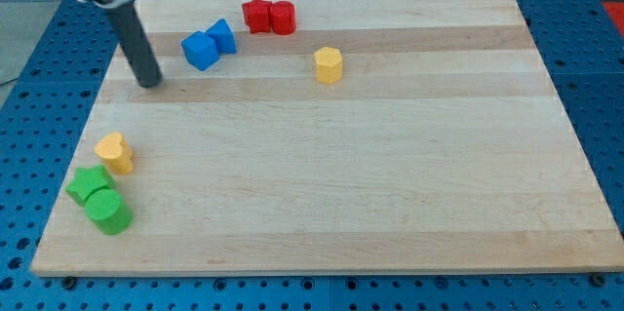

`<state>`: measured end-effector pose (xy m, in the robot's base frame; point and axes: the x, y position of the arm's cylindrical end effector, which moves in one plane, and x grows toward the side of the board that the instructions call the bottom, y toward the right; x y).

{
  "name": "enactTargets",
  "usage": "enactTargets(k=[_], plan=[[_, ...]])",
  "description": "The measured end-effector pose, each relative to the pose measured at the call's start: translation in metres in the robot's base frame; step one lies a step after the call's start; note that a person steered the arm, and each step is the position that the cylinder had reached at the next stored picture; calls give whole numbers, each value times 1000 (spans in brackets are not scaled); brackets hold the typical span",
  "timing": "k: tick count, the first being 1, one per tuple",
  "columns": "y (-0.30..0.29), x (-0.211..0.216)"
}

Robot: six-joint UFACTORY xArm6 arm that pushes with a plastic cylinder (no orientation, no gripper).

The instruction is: Move the green star to the right of the yellow heart

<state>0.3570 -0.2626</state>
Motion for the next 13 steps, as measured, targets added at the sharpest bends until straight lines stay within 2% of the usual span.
enactTargets(k=[1,2,3,5,6,8,9,11,12,13], plan=[[-39,2],[-42,6],[-42,60],[-41,195],[3,196],[79,119],[80,118],[46,109],[71,78],[126,63]])
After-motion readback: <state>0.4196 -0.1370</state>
